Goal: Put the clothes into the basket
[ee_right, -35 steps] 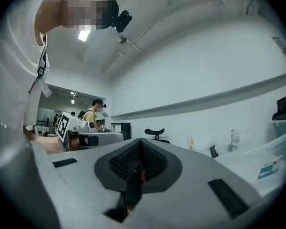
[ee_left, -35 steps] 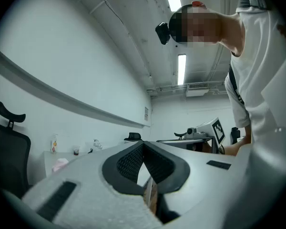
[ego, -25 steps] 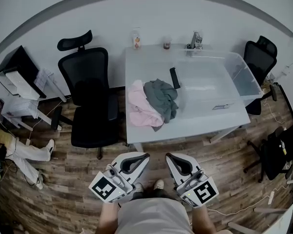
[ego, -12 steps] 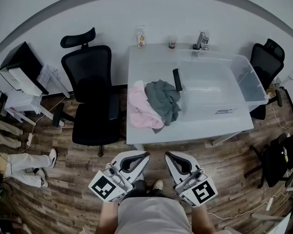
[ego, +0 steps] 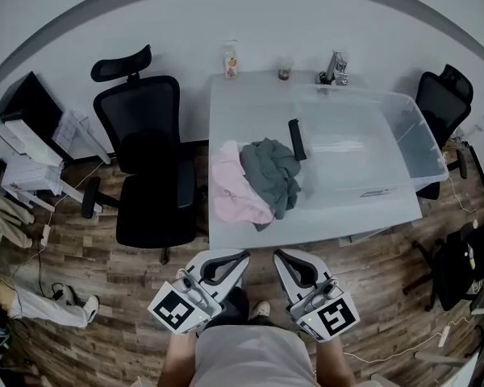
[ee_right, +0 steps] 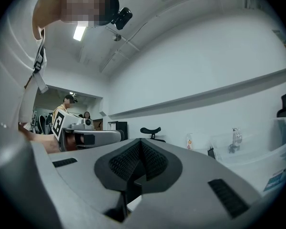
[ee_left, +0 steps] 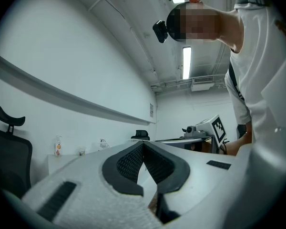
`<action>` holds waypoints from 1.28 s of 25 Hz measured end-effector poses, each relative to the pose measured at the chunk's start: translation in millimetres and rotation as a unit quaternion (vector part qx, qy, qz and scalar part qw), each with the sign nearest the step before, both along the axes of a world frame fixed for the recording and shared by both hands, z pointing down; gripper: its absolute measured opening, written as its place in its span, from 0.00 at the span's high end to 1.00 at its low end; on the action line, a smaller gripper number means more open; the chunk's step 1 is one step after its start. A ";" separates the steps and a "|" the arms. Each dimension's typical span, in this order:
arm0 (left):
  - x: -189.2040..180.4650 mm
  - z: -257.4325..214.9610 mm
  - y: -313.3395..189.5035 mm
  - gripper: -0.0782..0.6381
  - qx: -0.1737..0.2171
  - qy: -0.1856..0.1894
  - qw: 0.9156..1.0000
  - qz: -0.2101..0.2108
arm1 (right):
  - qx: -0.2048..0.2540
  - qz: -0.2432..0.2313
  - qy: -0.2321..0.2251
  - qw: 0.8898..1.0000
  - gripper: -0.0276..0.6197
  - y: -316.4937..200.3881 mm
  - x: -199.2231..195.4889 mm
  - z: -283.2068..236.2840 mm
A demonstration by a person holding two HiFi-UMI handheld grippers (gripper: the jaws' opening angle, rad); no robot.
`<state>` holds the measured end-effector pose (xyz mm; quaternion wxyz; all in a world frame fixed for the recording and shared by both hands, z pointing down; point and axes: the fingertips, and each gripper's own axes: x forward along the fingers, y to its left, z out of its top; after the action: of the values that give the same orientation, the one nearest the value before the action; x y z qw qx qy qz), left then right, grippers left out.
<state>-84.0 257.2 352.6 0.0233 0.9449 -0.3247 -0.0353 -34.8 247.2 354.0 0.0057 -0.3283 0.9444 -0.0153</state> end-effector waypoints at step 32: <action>-68.4 9.6 -159.5 0.89 -0.005 0.002 0.997 0.076 | -0.008 0.079 0.010 0.997 0.95 -153.9 -68.9 1.6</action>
<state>-152.4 97.7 362.2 0.0314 0.9666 -0.2520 -0.0338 -103.7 93.2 355.6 -0.0054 -0.4021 0.9154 -0.0194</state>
